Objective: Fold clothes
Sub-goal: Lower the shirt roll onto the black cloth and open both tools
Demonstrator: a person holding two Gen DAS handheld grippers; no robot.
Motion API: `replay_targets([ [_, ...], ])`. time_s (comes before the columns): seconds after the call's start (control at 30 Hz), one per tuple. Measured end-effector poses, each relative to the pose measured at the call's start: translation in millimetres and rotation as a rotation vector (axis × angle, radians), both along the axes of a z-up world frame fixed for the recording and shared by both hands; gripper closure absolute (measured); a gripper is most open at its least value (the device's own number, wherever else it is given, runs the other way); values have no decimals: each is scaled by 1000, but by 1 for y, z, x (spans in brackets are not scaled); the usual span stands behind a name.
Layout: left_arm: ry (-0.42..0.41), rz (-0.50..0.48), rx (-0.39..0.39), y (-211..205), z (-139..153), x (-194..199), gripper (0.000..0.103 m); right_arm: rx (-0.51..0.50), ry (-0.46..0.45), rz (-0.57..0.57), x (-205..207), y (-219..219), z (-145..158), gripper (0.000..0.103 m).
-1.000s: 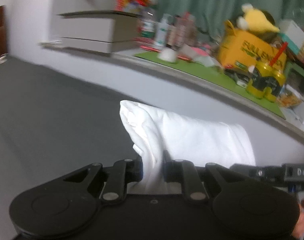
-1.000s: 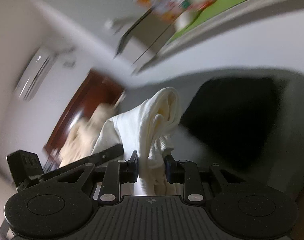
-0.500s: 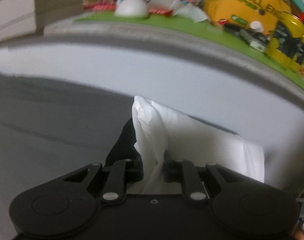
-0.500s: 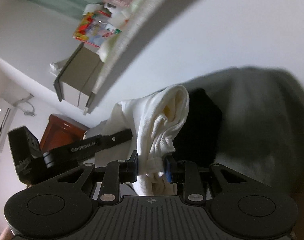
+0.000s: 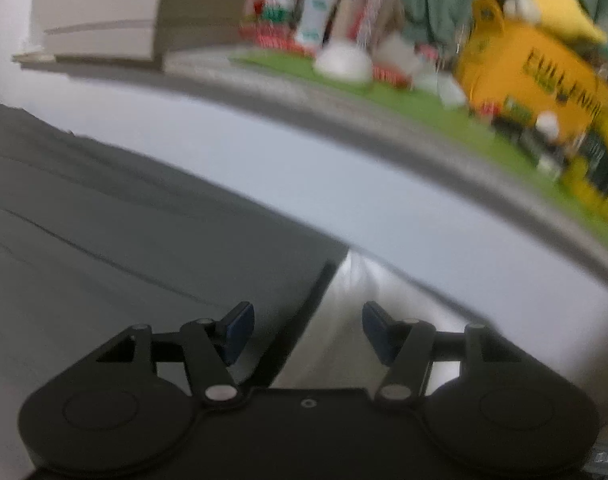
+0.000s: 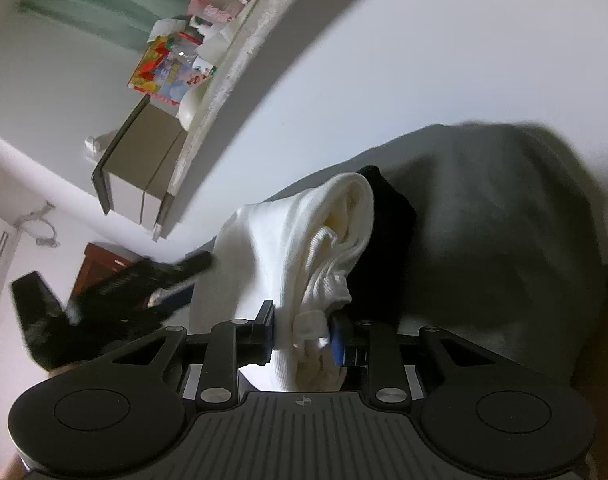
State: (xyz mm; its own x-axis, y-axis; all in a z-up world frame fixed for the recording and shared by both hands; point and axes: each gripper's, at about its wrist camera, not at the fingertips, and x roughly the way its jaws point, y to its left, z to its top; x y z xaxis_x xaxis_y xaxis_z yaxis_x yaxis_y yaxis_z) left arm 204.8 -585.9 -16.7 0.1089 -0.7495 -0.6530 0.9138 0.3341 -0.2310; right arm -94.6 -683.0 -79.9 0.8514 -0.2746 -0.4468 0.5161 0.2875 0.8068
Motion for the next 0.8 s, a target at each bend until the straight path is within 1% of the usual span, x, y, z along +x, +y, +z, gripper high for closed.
replay_targets([
  [0.03,-8,-3,-24,7,5,-1,44,-11,7,0,-1,1,2,75],
  [0.07,-28,-26,-43,14,10,-5,44,-26,16,-4,-3,1,4,70],
  [0.1,-49,-52,-60,21,15,-9,44,-45,26,-7,-5,1,7,69],
  [0.2,-139,-169,-77,33,20,-33,41,-133,78,-12,-16,3,20,68],
  [0.27,-204,-231,-62,34,13,-49,40,-196,102,-47,-25,6,32,67],
  [0.33,-250,-255,-9,30,-1,-60,40,-262,109,-59,-30,8,45,67],
  [0.37,-252,-259,13,29,-8,-62,40,-292,103,-55,-31,8,51,67],
  [0.43,-244,-242,31,27,-20,-63,38,-334,66,0,-24,3,59,67],
  [0.5,-207,-206,14,30,-27,-59,37,-355,57,77,-9,-6,56,67],
  [0.53,-178,-184,-1,32,-30,-56,36,-361,73,116,1,-10,51,67],
  [0.6,-152,-159,-21,33,-35,-54,35,-358,123,171,18,-16,36,67],
  [0.67,-171,-148,-33,36,-39,-54,35,-369,199,169,24,-17,24,68],
  [0.8,-218,-138,-37,36,-45,-61,35,-417,225,168,15,-11,9,68],
])
